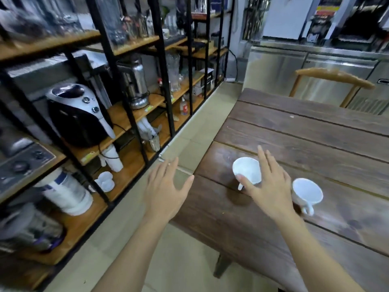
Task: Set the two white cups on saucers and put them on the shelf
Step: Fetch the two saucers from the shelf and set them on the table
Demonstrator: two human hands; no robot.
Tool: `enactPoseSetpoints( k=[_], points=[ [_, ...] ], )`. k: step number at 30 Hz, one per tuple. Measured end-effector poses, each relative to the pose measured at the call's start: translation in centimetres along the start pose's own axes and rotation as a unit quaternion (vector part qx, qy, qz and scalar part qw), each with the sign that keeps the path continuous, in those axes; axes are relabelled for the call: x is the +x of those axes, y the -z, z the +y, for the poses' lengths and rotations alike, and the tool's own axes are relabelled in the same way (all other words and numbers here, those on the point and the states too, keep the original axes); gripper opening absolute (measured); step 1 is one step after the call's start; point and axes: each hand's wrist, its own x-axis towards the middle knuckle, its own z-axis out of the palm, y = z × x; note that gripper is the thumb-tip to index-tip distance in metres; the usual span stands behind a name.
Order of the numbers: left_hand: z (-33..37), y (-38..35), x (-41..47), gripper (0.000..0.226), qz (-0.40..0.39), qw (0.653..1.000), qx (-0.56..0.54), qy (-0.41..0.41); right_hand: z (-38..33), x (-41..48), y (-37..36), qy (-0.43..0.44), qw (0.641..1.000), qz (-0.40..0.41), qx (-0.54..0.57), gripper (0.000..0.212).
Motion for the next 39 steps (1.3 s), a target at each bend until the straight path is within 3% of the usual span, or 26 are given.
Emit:
enactPoseSetpoints(
  k=[6,15,19,25,33,39],
  points=[
    [-9.9,8.0,-2.9,0.091,0.076,0.995,0.02,0.056,-11.9,-1.4,-4.0,0.113,0.993,-0.044,0.011,0.089],
    [-28.2,22.2,-12.3,0.075,0.227,0.955,0.096,0.168,-36.1,-7.5,-11.7,0.288,0.952,-0.054,0.083,0.09],
    [-34.4,27.2,-17.0,0.073,0.263,0.929,0.13,0.226,-46.0,-10.9,-14.6,0.372,0.919,-0.08,0.106,0.093],
    [-41.8,32.2,-21.4,0.074,0.322,0.877,0.161,0.317,-58.4,-16.0,-18.7,0.506,0.836,-0.141,0.157,0.088],
    [-53.4,36.8,-22.4,0.077,0.353,0.826,0.179,0.402,-72.6,-20.4,-26.8,0.567,0.77,-0.213,0.202,0.091],
    [-62.3,40.4,-21.1,0.078,0.363,0.805,0.177,0.434,-82.5,-20.4,-32.1,0.581,0.757,-0.228,0.194,0.092]
  ],
)
